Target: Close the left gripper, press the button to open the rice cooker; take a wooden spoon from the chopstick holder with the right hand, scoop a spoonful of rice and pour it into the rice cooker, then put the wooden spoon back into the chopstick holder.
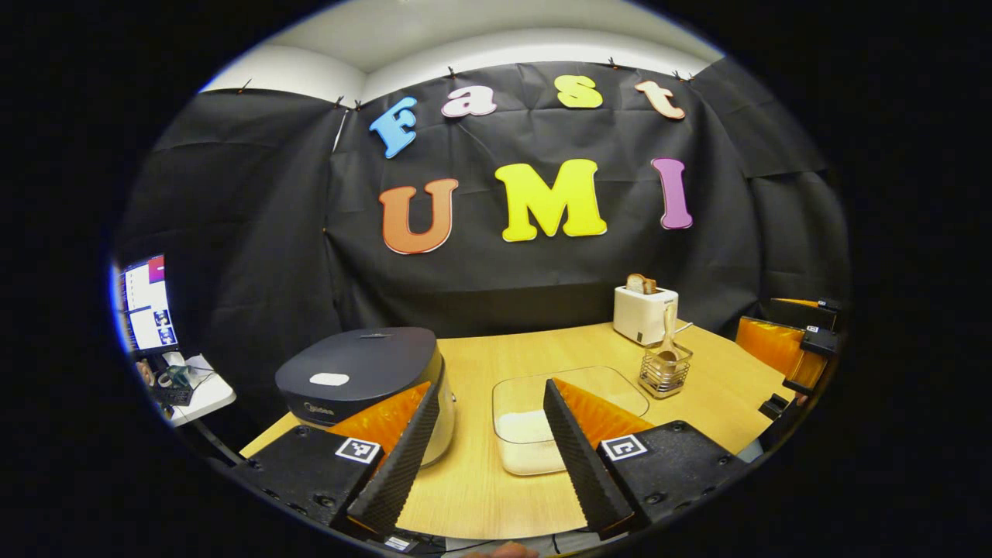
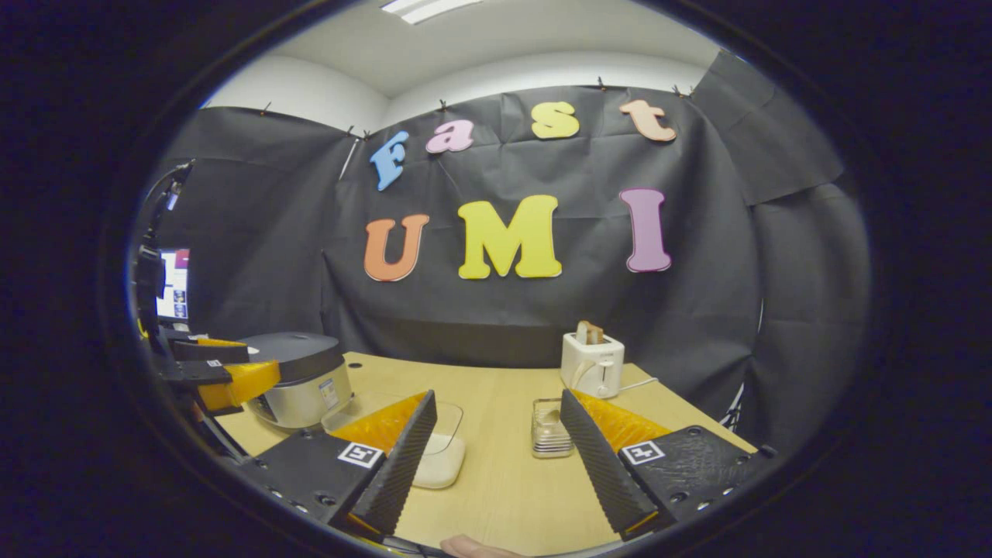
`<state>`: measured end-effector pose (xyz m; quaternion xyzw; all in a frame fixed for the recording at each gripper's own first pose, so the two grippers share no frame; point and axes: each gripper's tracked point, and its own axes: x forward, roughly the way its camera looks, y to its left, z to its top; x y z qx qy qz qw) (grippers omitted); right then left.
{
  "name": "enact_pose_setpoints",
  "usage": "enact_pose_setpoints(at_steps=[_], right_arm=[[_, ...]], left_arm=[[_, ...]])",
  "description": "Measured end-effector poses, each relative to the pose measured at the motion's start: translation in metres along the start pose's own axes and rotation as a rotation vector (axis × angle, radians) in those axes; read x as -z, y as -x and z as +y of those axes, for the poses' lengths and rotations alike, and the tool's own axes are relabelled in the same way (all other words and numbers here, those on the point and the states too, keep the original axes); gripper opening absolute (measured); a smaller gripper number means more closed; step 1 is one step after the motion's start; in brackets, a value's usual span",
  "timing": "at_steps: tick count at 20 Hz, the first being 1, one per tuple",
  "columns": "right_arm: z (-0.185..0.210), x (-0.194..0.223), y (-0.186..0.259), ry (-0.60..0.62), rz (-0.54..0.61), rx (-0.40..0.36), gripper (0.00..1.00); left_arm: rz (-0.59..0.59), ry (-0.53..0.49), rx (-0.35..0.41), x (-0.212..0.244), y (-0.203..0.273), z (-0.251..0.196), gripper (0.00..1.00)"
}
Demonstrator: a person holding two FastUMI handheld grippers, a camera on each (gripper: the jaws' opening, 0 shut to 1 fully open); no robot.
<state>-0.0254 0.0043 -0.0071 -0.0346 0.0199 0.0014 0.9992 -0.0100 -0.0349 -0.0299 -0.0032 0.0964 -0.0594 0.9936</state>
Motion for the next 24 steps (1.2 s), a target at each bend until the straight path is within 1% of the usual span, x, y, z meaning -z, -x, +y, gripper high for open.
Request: enact_pose_setpoints(at_steps=[2, 4, 7, 8, 9, 10, 15, 24], right_arm=[[-0.004, 0.001, -0.001, -0.01, 0.005, 0.007, 0.91], [-0.007, 0.003, -0.004, -0.021, 0.011, 0.011, 0.91], [-0.006, 0.006, -0.007, -0.029, 0.023, 0.006, 0.91], [-0.004, 0.008, -0.008, -0.029, 0.028, -0.001, 0.96], [-0.002, 0.009, -0.009, -0.028, 0.033, -0.008, 0.95], [-0.001, 0.011, -0.011, -0.027, 0.037, -0.01, 0.91], [0.006, 0.022, -0.015, -0.022, 0.072, -0.032, 0.91], [-0.007, 0.017, -0.018, -0.02, 0.055, -0.008, 0.91]], left_arm=[[0.0, 0.02, 0.008, 0.002, 0.001, -0.011, 0.91], [-0.014, 0.028, 0.022, -0.001, 0.002, -0.023, 0.91], [-0.043, 0.047, -0.004, -0.005, 0.0, -0.02, 0.94], [-0.045, 0.052, -0.009, -0.005, -0.002, -0.021, 0.94], [-0.045, 0.051, -0.008, -0.003, -0.001, -0.022, 0.94], [-0.042, 0.05, -0.009, -0.002, -0.002, -0.022, 0.94], [-0.041, 0.048, -0.009, 0.0, -0.004, -0.024, 0.94], [-0.044, 0.06, 0.014, 0.003, -0.007, -0.039, 0.94]])
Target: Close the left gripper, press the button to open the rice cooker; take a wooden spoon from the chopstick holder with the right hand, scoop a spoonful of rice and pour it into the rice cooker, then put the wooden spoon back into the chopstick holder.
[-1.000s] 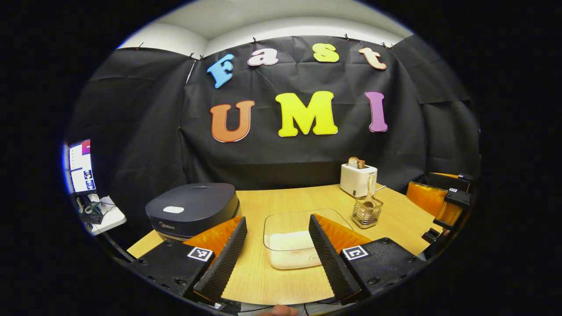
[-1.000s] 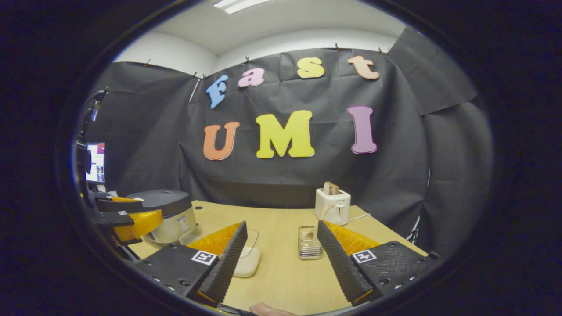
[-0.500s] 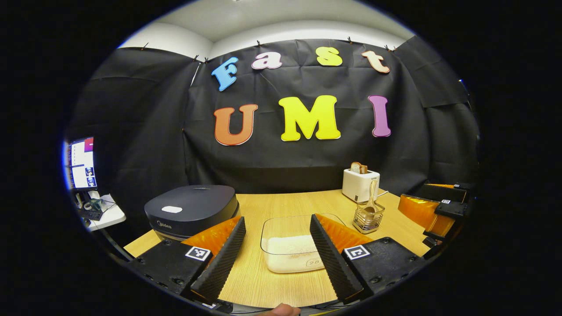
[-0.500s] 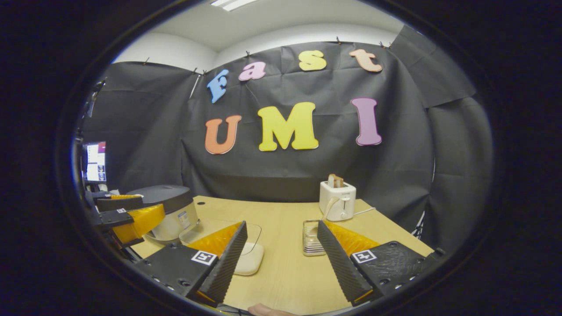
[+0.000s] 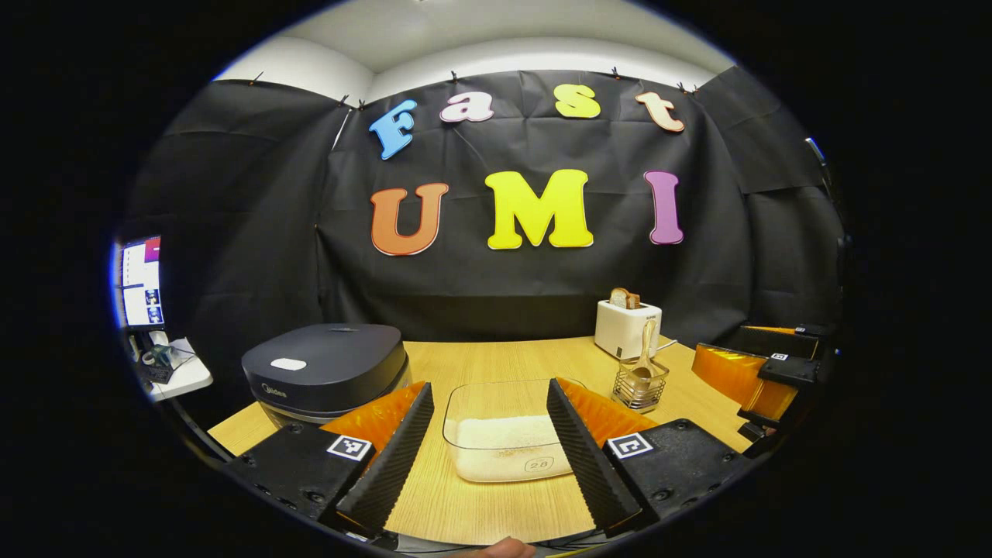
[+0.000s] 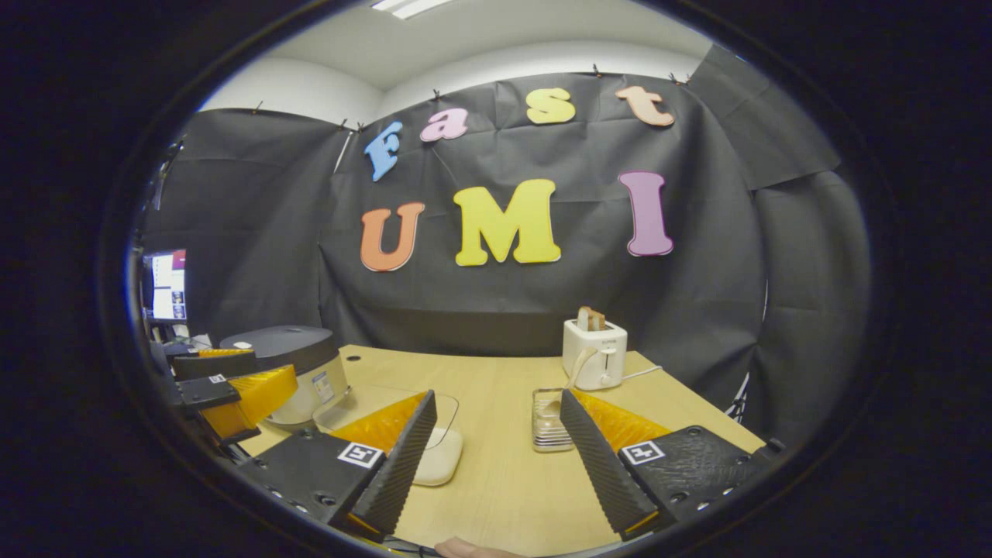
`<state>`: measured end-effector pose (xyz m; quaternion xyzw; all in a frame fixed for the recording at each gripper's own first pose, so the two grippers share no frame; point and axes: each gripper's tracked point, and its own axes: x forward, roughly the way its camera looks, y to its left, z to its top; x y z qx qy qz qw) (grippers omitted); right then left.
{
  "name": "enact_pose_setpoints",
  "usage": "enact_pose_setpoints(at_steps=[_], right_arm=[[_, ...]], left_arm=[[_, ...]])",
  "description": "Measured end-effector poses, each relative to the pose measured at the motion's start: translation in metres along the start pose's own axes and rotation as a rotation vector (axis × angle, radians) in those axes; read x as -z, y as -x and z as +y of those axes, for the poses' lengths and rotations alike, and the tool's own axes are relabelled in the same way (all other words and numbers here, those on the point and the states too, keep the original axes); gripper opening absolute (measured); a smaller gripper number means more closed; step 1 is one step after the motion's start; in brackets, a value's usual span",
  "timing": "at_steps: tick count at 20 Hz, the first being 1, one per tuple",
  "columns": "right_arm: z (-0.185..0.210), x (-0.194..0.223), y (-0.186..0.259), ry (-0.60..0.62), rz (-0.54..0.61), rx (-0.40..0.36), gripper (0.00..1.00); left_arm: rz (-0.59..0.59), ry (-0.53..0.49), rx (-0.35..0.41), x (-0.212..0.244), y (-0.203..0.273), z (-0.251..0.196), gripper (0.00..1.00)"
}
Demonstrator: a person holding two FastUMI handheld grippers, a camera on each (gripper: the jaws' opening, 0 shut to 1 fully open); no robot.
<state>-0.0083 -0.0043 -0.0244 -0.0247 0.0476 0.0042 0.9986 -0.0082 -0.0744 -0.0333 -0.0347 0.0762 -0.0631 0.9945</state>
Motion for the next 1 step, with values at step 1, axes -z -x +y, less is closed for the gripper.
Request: enact_pose_setpoints(at_steps=[1], right_arm=[[-0.0042, -0.0015, -0.0012, -0.003, -0.002, 0.009, 0.91]], left_arm=[[0.004, 0.001, -0.002, 0.0019, -0.0006, 0.0002, 0.94]])
